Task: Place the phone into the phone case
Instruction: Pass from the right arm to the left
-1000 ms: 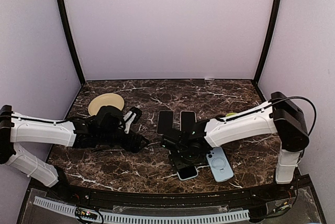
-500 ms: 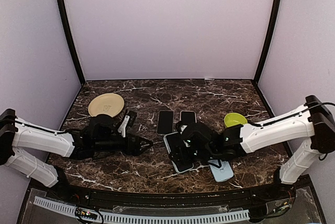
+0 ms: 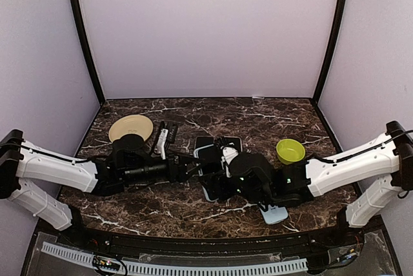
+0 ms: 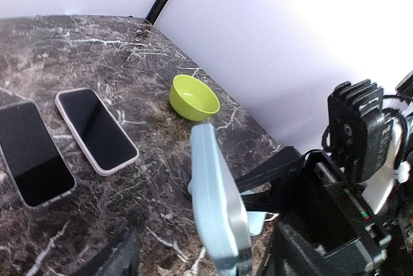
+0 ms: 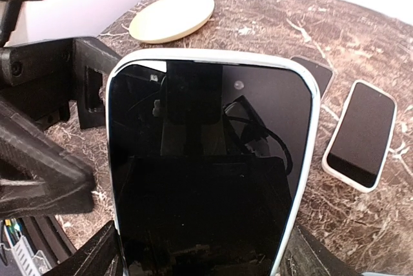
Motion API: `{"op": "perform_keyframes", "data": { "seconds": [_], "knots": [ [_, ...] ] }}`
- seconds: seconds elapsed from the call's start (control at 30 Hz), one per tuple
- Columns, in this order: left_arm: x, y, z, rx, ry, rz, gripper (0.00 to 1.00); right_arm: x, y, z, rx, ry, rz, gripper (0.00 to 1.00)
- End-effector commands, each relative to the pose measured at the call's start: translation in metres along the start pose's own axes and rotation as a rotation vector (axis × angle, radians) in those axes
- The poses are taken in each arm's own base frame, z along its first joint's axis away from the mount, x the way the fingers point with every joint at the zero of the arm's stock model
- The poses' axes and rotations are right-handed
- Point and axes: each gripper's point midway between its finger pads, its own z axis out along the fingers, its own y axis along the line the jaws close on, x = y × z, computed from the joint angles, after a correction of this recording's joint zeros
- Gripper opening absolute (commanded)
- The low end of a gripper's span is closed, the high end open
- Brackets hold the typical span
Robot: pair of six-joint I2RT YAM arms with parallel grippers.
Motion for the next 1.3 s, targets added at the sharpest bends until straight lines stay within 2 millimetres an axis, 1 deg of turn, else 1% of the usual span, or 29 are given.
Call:
{"op": "perform_keyframes", "data": {
  "seconds": [0.0, 0.03, 0.07, 0.1, 0.13, 0.17, 0.2, 0.27, 0.3, 0.33, 0.37, 0.4, 0.43, 0.53, 0.57, 0.6, 0.63, 0.67, 0.7, 0.73, 0.83, 0.87, 0.9, 1.03, 1.1, 1.17, 1.2, 1.23, 1.27],
  "knots": [
    [-0.017, -0.001, 0.007, -0.029, -0.065, 0.018, 0.60, -0.037, 0.016, -0.009, -0.001, -0.142, 0.009, 0.11],
    [-0.017, -0.002, 0.007, -0.026, -0.067, 0.020, 0.56, -0.036, 0.017, -0.008, -0.002, -0.141, 0.004, 0.11],
    [-0.018, -0.003, 0.008, -0.022, -0.066, 0.023, 0.49, -0.037, 0.018, -0.008, 0.000, -0.140, 0.002, 0.11],
    [-0.018, -0.005, 0.009, -0.015, -0.066, 0.032, 0.46, -0.035, 0.018, -0.008, 0.001, -0.137, -0.003, 0.11],
    [-0.019, -0.006, 0.009, -0.013, -0.067, 0.036, 0.38, -0.035, 0.018, -0.007, 0.001, -0.137, -0.006, 0.11],
    [-0.018, -0.008, 0.010, -0.009, -0.065, 0.045, 0.35, -0.035, 0.018, -0.007, 0.003, -0.136, -0.007, 0.11],
    [-0.019, -0.009, 0.010, -0.008, -0.067, 0.049, 0.29, -0.034, 0.018, -0.006, 0.005, -0.135, -0.009, 0.11],
    [-0.019, -0.010, 0.010, -0.005, -0.066, 0.062, 0.21, -0.033, 0.018, -0.006, 0.006, -0.132, -0.013, 0.11],
    [-0.018, -0.011, 0.011, -0.002, -0.065, 0.072, 0.18, -0.033, 0.019, -0.006, 0.005, -0.133, -0.015, 0.11],
    [-0.018, -0.012, 0.011, 0.000, -0.063, 0.076, 0.13, -0.033, 0.019, -0.006, 0.005, -0.131, -0.017, 0.11],
    [-0.016, -0.012, 0.011, 0.003, -0.058, 0.084, 0.10, -0.032, 0.018, -0.006, 0.005, -0.128, -0.017, 0.11],
    [-0.014, -0.011, 0.012, 0.001, -0.049, 0.087, 0.04, -0.030, 0.018, -0.005, 0.005, -0.125, -0.018, 0.11],
    [-0.012, -0.011, 0.012, 0.001, -0.040, 0.093, 0.02, -0.029, 0.018, -0.005, 0.004, -0.123, -0.018, 0.11],
    [-0.003, -0.007, 0.014, -0.008, -0.005, 0.113, 0.00, -0.024, 0.017, -0.005, -0.004, -0.114, -0.014, 0.14],
    [0.000, -0.006, 0.015, -0.007, 0.007, 0.135, 0.00, -0.022, 0.017, -0.005, -0.012, -0.109, -0.016, 0.18],
    [0.003, -0.005, 0.015, -0.011, 0.024, 0.165, 0.00, -0.019, 0.018, -0.004, -0.021, -0.101, -0.022, 0.24],
    [0.006, -0.005, 0.017, -0.015, 0.036, 0.183, 0.00, -0.015, 0.019, -0.004, -0.031, -0.093, -0.027, 0.36],
    [0.012, -0.003, 0.018, -0.023, 0.060, 0.223, 0.00, -0.011, 0.019, -0.002, -0.040, -0.084, -0.032, 0.54],
    [0.016, -0.002, 0.020, -0.025, 0.073, 0.244, 0.00, -0.003, 0.017, -0.001, -0.044, -0.072, -0.039, 0.65],
    [0.021, -0.002, 0.021, -0.024, 0.091, 0.283, 0.00, 0.002, 0.015, -0.001, -0.043, -0.062, -0.044, 0.75],
    [0.037, 0.004, 0.024, -0.028, 0.136, 0.349, 0.00, 0.018, 0.002, -0.003, -0.016, -0.030, -0.062, 0.95],
    [0.041, 0.006, 0.024, -0.032, 0.150, 0.375, 0.00, 0.021, -0.001, -0.005, -0.014, -0.022, -0.070, 0.98],
    [0.045, 0.008, 0.024, -0.033, 0.157, 0.386, 0.00, 0.023, -0.002, -0.009, -0.028, -0.012, -0.083, 0.98],
    [0.054, 0.010, 0.021, -0.011, 0.175, 0.467, 0.00, 0.030, 0.019, -0.034, -0.221, 0.049, -0.214, 0.99],
    [0.056, 0.003, 0.018, 0.036, 0.171, 0.533, 0.00, 0.033, 0.030, -0.052, -0.347, 0.086, -0.315, 0.99],
    [0.057, -0.003, 0.013, 0.073, 0.156, 0.603, 0.00, 0.026, 0.032, -0.065, -0.430, 0.095, -0.379, 0.98],
    [0.059, -0.004, 0.010, 0.083, 0.153, 0.629, 0.00, 0.012, 0.023, -0.067, -0.408, 0.078, -0.362, 0.98],
    [0.060, -0.008, 0.009, 0.105, 0.149, 0.677, 0.00, 0.012, 0.030, -0.075, -0.498, 0.091, -0.448, 0.99],
    [0.062, -0.009, 0.007, 0.115, 0.152, 0.702, 0.00, 0.006, 0.028, -0.076, -0.512, 0.092, -0.492, 0.98]
  ]
}}
